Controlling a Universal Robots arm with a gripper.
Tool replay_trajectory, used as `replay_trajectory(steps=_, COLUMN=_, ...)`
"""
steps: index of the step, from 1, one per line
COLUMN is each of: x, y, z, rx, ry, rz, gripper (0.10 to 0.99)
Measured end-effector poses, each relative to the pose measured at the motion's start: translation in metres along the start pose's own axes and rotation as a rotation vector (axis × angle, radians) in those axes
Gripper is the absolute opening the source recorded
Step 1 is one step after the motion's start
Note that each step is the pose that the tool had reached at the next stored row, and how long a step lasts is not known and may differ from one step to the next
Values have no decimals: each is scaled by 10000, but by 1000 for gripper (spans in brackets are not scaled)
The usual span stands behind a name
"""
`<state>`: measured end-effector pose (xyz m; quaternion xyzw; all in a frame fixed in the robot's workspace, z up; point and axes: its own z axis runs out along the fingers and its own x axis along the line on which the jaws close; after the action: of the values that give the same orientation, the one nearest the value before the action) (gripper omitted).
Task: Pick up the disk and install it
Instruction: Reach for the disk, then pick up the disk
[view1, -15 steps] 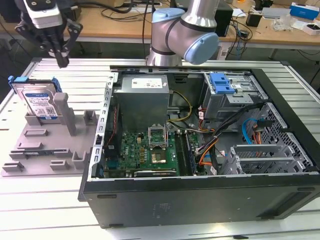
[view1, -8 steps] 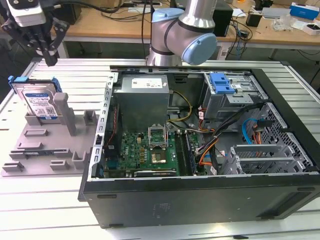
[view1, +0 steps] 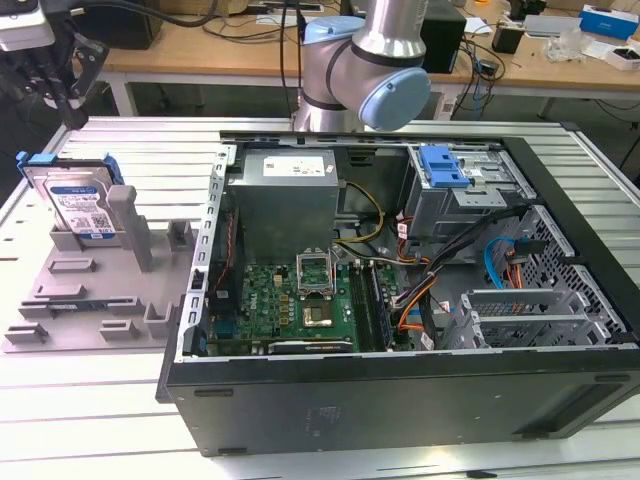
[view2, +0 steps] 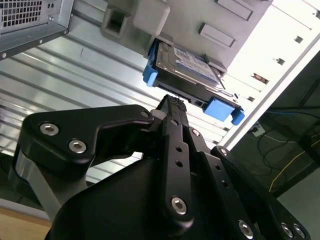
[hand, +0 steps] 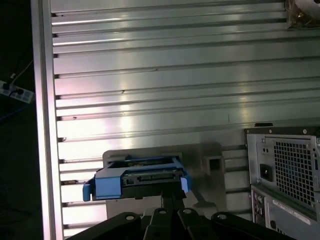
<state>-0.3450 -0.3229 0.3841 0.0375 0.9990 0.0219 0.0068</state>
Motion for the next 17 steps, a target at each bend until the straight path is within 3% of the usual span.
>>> replay_trajectory(steps=17, x=2, y=11, z=0, rx=0, ry=0, rz=0, gripper=106)
